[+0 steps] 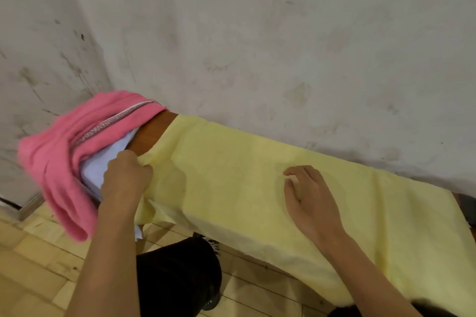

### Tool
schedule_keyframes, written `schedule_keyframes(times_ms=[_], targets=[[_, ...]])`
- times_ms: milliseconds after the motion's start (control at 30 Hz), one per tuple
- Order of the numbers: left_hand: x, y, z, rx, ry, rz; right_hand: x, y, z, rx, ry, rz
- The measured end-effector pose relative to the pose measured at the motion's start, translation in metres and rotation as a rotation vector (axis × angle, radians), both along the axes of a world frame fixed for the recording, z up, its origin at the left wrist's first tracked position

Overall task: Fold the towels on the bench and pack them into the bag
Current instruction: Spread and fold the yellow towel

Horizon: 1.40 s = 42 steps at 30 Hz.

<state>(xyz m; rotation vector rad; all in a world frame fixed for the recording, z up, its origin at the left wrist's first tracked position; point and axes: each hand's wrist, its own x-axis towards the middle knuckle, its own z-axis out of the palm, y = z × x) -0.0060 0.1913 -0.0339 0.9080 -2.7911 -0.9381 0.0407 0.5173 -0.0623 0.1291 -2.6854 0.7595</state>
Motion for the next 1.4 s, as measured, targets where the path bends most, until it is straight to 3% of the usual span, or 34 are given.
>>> schedule_keyframes(times_ms=[133,233,367,433,500,600,700,833,933,1000,1133,1267,1400], targets=[[0.001,0.008,0.009,0.125,0.143,-0.110,-0.042,-0.047,0.015,-0.145,-0.137,0.117],[0.007,0.023,0.016,0.280,0.255,-0.293,-0.077,-0.093,0.028,-0.246,-0.195,0.189],[0.006,0.031,0.021,0.393,0.294,-0.558,-0.116,-0.152,0.056,-0.420,-0.438,0.188],[0.006,0.037,0.020,0.437,0.237,-0.695,-0.132,-0.165,0.066,-0.358,-0.554,0.140],[0.007,0.046,0.017,0.445,0.166,-0.825,-0.144,-0.171,0.067,-0.148,-0.649,0.116],[0.009,0.061,0.017,0.444,0.078,-0.939,-0.157,-0.165,0.057,0.065,-0.599,0.090],[0.009,0.072,0.020,0.480,0.028,-0.987,-0.162,-0.149,0.050,0.004,-0.495,0.035],[0.012,0.089,0.025,0.515,0.019,-1.013,-0.156,-0.125,0.055,-0.084,-0.551,0.036],[0.017,0.108,0.025,0.501,0.019,-1.057,-0.149,-0.108,0.058,0.131,-0.636,0.102],[0.020,0.120,0.025,0.499,0.006,-1.087,-0.147,-0.094,0.060,0.203,-0.553,0.077],[0.022,0.140,0.029,0.542,0.011,-1.102,-0.140,-0.051,0.062,0.122,-0.396,-0.065],[0.023,0.156,0.037,0.532,-0.040,-1.182,-0.126,0.005,0.063,0.151,-0.469,-0.127],[0.029,0.182,0.043,0.664,-0.158,-1.258,-0.111,0.053,0.068,0.178,-0.469,-0.209]])
